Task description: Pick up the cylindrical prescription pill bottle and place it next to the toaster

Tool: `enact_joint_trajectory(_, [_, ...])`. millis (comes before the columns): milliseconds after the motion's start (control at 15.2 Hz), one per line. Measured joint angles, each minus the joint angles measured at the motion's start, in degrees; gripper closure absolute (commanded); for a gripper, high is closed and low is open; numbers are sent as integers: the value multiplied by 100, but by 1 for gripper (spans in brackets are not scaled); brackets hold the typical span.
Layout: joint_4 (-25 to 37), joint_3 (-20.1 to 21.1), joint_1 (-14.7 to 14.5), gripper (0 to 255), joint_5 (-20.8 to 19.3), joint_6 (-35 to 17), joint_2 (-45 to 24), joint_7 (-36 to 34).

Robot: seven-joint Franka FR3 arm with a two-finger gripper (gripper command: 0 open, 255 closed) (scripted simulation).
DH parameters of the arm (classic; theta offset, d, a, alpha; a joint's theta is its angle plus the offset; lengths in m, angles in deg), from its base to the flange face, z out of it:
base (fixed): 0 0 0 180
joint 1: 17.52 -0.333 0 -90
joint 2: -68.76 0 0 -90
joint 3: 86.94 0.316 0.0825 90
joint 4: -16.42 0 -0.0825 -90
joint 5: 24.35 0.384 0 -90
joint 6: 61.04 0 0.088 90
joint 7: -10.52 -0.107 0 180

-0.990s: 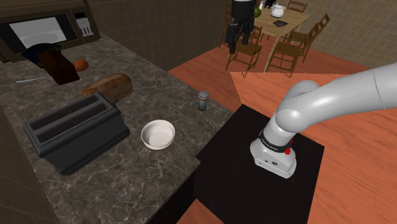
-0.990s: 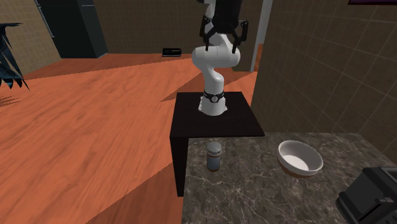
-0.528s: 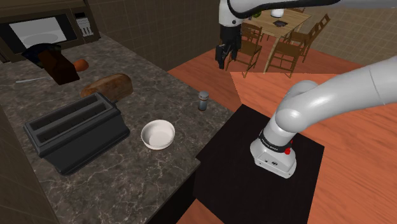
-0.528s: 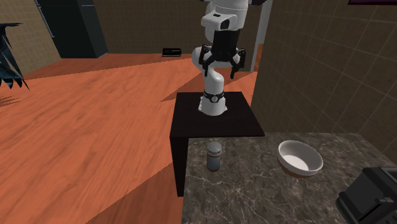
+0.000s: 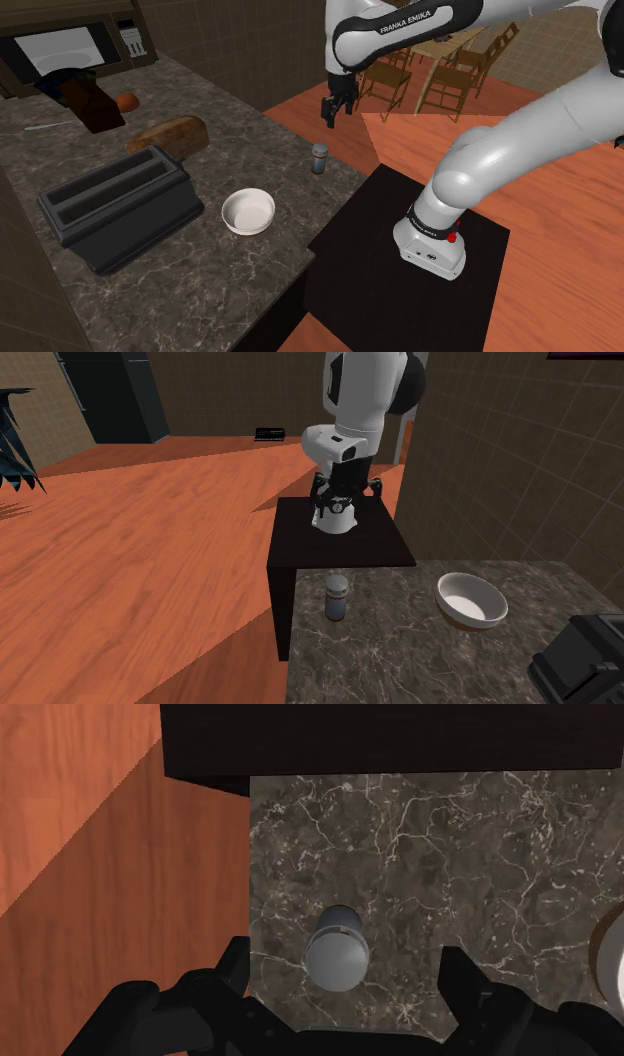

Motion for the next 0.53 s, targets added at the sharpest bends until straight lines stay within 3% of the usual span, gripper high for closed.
enact_joint_trajectory(528, [-10, -29, 37, 0, -93, -1755, -1636, -150])
